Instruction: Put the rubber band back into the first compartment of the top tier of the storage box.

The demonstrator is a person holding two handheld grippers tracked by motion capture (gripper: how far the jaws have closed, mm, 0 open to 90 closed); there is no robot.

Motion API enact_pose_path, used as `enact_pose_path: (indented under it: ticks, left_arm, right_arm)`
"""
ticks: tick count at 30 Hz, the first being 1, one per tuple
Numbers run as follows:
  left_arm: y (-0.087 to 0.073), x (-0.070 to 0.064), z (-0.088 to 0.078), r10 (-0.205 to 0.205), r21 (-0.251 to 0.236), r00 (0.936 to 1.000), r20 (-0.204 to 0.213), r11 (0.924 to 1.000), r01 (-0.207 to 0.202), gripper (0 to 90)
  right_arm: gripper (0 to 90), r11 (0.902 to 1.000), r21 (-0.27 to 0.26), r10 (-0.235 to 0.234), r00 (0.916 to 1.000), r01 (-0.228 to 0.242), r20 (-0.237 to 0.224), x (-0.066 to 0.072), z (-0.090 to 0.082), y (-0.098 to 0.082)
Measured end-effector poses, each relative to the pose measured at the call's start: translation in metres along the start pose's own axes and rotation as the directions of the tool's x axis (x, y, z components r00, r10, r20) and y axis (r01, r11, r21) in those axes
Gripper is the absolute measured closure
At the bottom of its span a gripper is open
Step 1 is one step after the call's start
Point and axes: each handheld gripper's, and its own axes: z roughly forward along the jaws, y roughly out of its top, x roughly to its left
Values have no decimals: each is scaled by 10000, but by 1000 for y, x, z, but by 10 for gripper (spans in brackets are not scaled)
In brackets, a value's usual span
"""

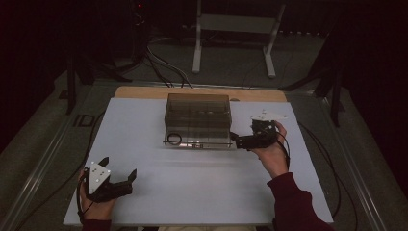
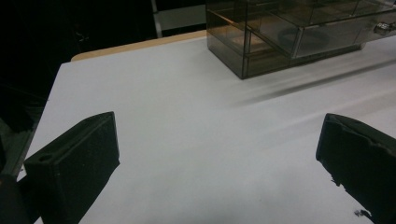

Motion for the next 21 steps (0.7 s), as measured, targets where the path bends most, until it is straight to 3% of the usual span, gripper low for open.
enact_pose_path:
  ticks: [8,21]
  left_arm:
    - [1,0,0,-31,-8,10000,-27,10000,31,3]
    - [4,1,1,-153,-46,9999,-14,9999,153,3]
  right_arm:
    - [0,9995,-142,280,9991,-276,311,-16,-18,-24]
    - [0,9988,-255,422,9978,-409,508,-25,-35,-56]
